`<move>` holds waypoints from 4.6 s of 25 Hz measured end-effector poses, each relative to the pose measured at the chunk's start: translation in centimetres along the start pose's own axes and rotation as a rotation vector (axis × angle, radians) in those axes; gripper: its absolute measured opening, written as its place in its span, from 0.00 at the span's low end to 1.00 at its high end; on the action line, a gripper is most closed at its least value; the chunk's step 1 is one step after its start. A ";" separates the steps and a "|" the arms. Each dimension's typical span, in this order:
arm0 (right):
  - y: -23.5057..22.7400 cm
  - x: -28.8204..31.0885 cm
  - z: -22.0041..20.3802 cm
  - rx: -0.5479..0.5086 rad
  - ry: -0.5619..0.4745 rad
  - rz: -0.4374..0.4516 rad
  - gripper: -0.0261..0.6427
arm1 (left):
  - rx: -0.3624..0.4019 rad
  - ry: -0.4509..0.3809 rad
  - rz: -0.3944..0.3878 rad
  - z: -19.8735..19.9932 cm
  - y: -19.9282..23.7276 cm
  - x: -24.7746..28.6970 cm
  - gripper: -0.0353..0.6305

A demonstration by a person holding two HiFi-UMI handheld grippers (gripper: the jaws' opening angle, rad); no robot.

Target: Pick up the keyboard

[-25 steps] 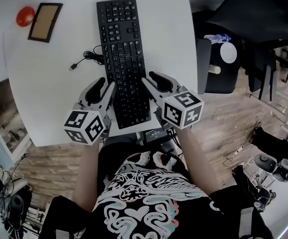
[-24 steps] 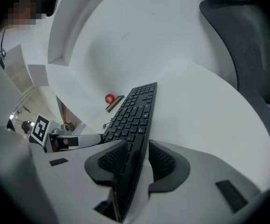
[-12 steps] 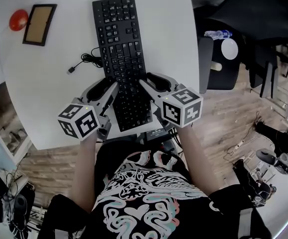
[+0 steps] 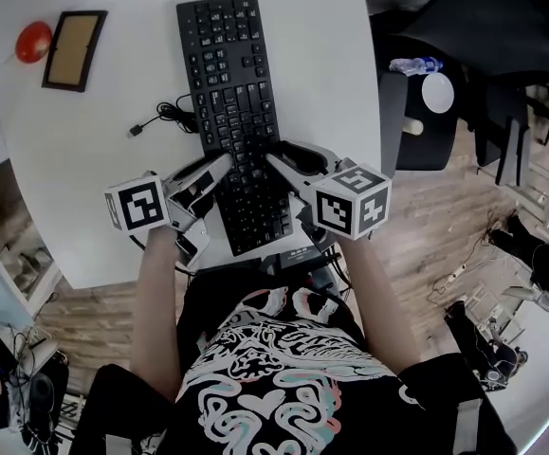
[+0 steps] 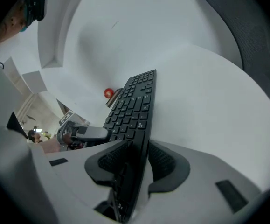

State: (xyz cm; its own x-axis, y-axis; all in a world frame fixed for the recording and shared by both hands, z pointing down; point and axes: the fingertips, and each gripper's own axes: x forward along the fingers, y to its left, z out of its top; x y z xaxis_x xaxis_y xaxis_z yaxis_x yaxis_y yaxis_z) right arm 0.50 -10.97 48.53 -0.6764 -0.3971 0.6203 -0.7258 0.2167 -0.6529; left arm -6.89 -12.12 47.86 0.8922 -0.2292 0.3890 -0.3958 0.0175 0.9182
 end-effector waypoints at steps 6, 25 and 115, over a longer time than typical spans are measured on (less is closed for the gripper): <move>0.0 0.0 0.0 0.028 -0.022 0.015 0.24 | -0.028 0.007 -0.122 -0.4 -0.5 -0.1 0.20; -2.2 0.2 -0.8 0.318 -0.177 0.257 0.35 | -0.028 -0.065 -0.386 -0.1 -0.8 0.2 0.20; 4.6 -0.6 -3.0 0.093 -0.360 0.650 0.26 | 0.401 -0.300 -0.372 -0.4 -1.0 -0.5 0.31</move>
State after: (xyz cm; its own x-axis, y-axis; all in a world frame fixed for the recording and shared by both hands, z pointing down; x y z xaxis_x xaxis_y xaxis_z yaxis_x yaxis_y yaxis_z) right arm -2.85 -7.06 46.48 -0.8710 -0.4858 -0.0731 -0.1697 0.4372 -0.8832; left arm -6.89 -11.64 46.78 0.9092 -0.4141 -0.0432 -0.1726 -0.4692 0.8660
